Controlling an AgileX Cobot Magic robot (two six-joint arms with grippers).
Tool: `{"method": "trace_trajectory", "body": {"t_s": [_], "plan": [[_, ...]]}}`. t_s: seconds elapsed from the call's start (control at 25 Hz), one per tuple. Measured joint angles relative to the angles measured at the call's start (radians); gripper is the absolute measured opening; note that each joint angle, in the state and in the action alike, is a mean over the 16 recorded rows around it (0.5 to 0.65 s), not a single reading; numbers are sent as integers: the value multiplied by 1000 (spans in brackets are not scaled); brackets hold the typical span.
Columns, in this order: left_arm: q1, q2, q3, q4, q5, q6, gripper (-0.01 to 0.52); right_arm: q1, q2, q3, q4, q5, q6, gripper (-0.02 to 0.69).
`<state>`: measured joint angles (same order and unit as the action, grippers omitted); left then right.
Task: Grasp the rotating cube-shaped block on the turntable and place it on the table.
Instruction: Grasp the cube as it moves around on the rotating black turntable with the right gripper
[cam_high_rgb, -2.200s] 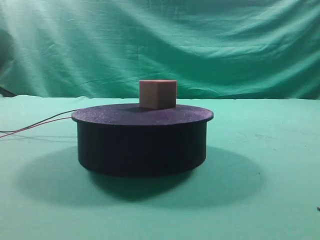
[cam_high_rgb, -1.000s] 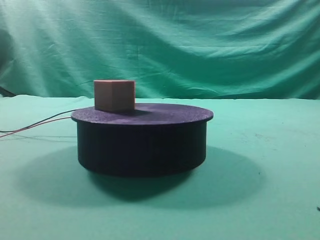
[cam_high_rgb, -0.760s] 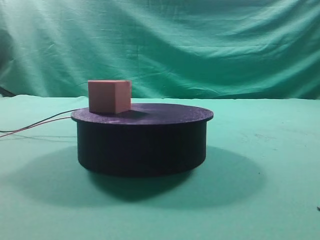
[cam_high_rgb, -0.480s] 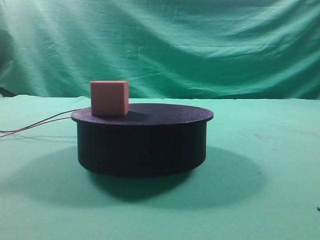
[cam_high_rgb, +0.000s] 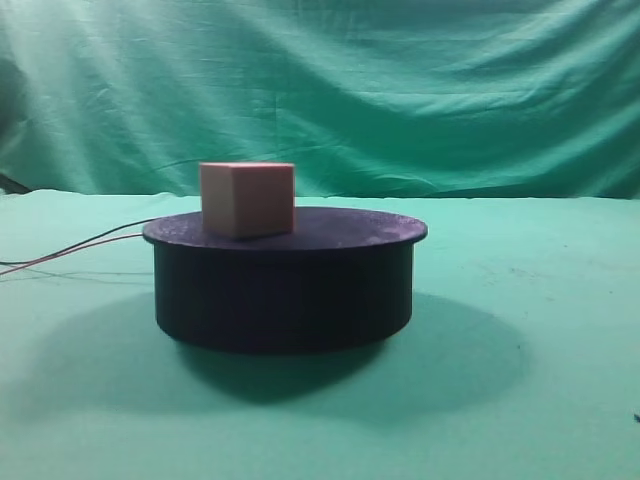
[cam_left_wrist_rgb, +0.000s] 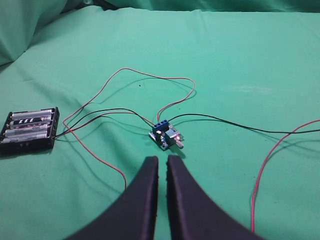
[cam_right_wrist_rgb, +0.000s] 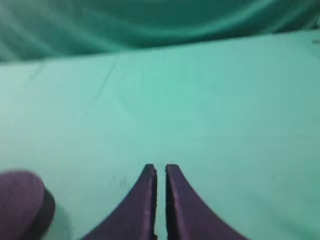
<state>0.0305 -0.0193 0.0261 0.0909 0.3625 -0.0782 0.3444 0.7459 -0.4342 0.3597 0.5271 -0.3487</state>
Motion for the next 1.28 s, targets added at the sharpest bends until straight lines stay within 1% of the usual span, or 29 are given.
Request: {"method": "trace_trajectory", "body": {"t_s": [0.2, 0.28, 0.36, 0.44, 0.56, 0.8, 0.88, 0.96, 1.04, 1.08, 1.28], "plan": [[0, 0, 0, 0, 0, 0, 0, 150, 204, -76, 9, -29, -15, 9], [0, 0, 0, 0, 0, 0, 0, 201, 292, -114, 11, -45, -14, 33], [0, 0, 0, 0, 0, 0, 0, 245, 378, -157, 15, -61, -11, 76], [0, 0, 0, 0, 0, 0, 0, 280, 459, -203, 21, -77, -10, 140], [0, 0, 0, 0, 0, 0, 0, 317, 564, -271, 30, -95, -11, 256], [0, 0, 0, 0, 0, 0, 0, 346, 721, -382, 48, -97, -12, 489], [0, 0, 0, 0, 0, 0, 0, 349, 760, -409, 53, -94, -12, 551], [0, 0, 0, 0, 0, 0, 0, 349, 794, -431, 56, -91, -12, 592], [0, 0, 0, 0, 0, 0, 0, 350, 824, -447, 57, -90, -12, 600], [0, 0, 0, 0, 0, 0, 0, 350, 838, -454, 57, -89, -12, 589], [0, 0, 0, 0, 0, 0, 0, 350, 891, -483, 48, -78, -12, 493]]}}
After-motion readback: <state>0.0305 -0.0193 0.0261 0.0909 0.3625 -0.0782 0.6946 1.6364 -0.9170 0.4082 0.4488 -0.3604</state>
